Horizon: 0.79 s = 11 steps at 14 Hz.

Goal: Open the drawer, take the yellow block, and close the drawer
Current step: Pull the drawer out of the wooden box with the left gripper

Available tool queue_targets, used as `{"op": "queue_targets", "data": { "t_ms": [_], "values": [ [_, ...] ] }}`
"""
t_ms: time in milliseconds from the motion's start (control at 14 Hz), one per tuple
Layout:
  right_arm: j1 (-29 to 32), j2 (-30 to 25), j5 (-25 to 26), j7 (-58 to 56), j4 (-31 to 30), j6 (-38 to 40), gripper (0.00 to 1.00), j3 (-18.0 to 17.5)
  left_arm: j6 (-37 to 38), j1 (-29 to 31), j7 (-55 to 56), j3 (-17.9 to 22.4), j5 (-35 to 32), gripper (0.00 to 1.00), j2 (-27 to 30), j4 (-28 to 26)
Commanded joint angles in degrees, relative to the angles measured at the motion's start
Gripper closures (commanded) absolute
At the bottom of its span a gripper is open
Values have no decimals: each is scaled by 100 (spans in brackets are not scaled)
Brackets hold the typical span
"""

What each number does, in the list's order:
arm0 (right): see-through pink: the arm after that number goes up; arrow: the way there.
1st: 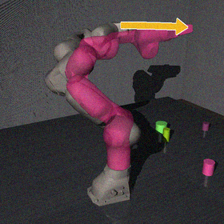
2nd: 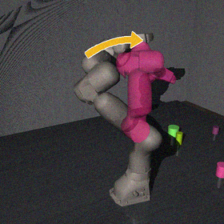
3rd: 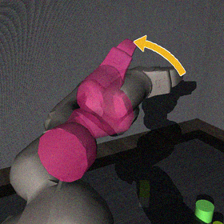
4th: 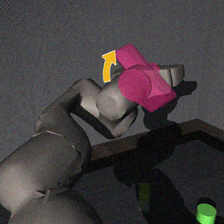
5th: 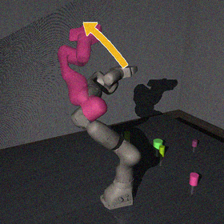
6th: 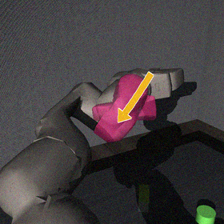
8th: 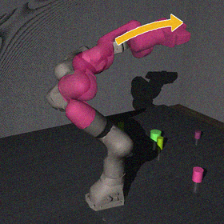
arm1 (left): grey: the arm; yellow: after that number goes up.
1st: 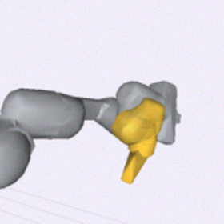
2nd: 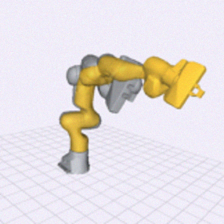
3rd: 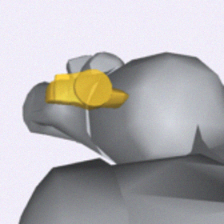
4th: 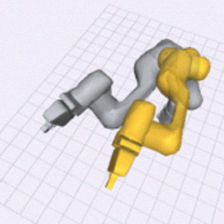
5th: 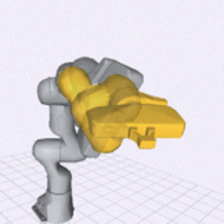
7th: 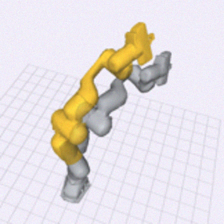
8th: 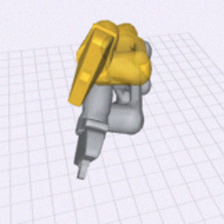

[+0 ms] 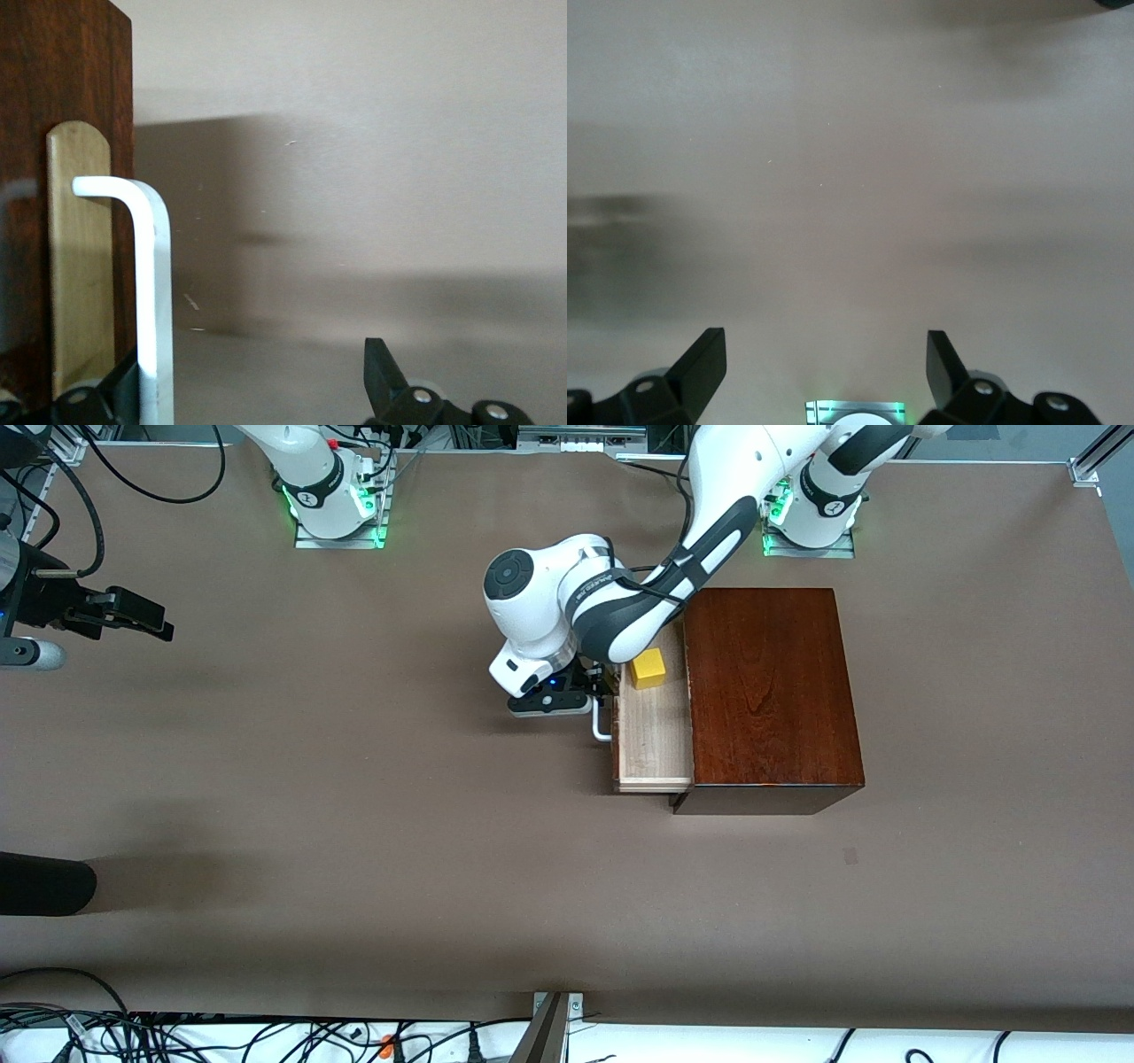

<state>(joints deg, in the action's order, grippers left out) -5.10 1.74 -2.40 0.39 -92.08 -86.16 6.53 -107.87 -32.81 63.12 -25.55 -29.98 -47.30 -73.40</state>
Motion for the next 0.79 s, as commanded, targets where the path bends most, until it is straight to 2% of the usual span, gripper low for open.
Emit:
{"op": "queue_targets", "data": {
  "t_ms": [0,502,717],
  "values": [
    [18,11,-68,-56,67,64,0,15,-85,-252,104,-55,89,0,-359,678],
    [18,11,-68,23,76,73,0,15,-208,-349,95,-64,158,0,-500,915],
    [18,20,-68,40,76,82,0,6,-173,-340,42,-108,326,0,-334,924]
  ]
}}
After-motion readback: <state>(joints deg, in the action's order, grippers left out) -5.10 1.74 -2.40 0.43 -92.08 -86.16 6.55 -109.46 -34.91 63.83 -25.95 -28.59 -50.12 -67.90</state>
